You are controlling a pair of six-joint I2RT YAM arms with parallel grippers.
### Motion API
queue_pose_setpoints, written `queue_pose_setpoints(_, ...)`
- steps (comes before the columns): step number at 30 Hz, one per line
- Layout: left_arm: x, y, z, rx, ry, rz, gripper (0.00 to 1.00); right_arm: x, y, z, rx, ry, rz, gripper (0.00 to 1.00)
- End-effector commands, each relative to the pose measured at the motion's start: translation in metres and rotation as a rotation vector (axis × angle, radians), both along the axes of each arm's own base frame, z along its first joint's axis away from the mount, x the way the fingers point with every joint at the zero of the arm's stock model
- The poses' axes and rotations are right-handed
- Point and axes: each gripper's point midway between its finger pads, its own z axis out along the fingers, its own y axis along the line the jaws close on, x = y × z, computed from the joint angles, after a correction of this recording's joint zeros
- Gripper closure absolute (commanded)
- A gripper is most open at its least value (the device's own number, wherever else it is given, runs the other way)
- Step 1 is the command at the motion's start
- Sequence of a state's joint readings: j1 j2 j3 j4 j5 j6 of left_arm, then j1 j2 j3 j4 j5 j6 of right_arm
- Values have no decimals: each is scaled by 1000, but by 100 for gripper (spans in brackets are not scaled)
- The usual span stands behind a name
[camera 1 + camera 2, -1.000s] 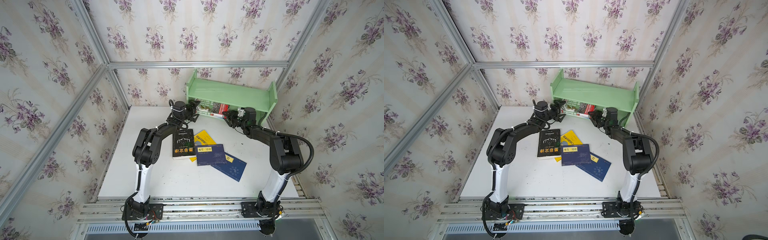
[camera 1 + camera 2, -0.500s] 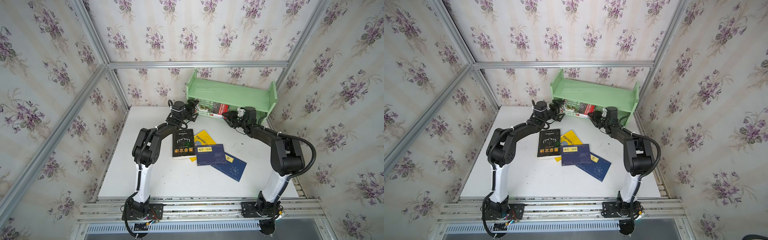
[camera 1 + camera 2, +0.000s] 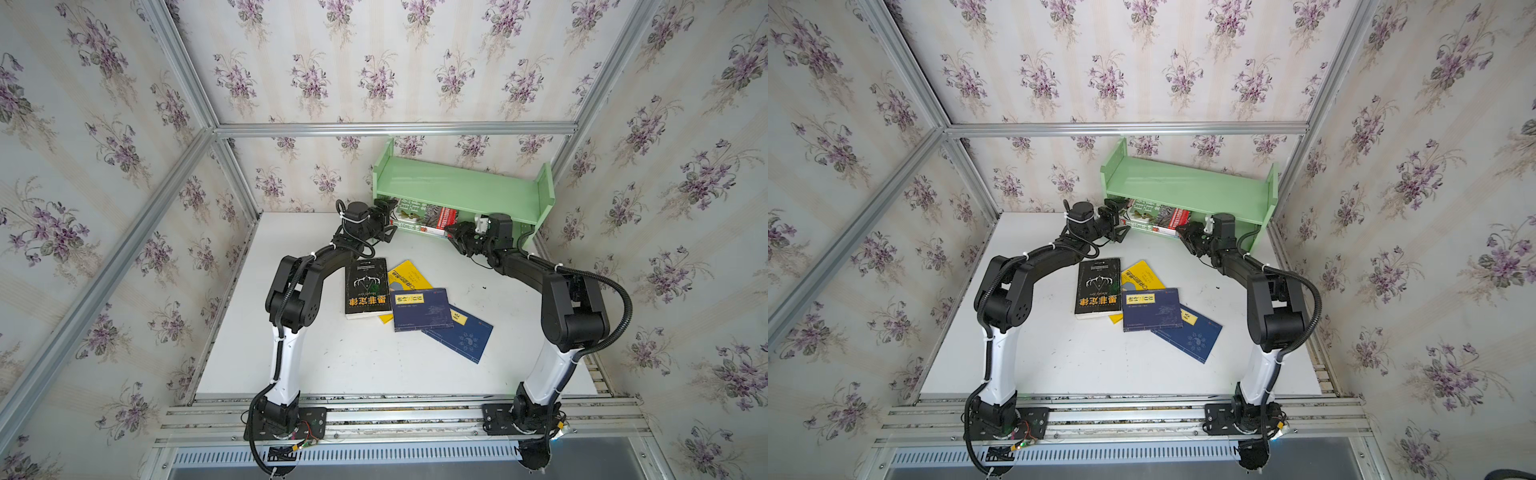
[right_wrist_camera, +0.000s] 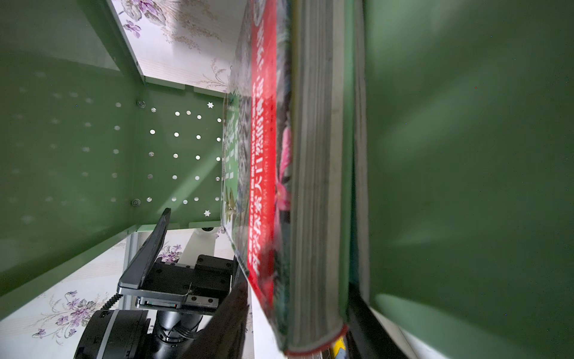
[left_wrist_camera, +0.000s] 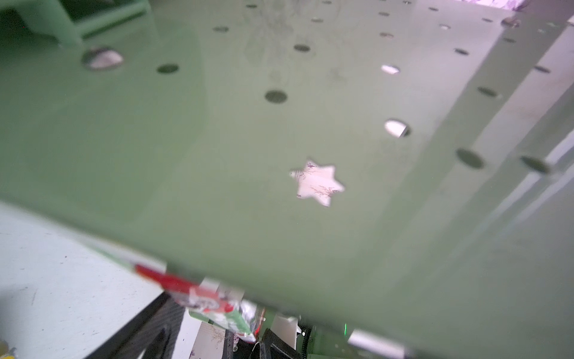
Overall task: Stacking books/files
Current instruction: Place the book at the bookshelf.
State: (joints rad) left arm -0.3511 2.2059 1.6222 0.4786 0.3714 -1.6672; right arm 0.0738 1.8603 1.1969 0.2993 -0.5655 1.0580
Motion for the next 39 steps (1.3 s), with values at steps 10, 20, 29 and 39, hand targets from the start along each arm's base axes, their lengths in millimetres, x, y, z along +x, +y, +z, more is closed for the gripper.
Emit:
queue_pose_setpoints(10, 6, -1, 19, -47, -47, 6, 1, 3, -6, 15, -25, -81, -2, 41)
queue_pose_setpoints(20, 1, -1, 15, -48, -35, 4, 1, 1, -5, 27, 26, -138, 45, 48)
queue_pose_setpoints(29, -2, -3, 22, -53, -49, -9, 1, -5, -5, 40, 64, -156, 42, 51)
queue_pose_setpoints(39, -19, -3, 31, -22, -82, -53, 1, -24, -24, 47, -17, -126, 21, 44)
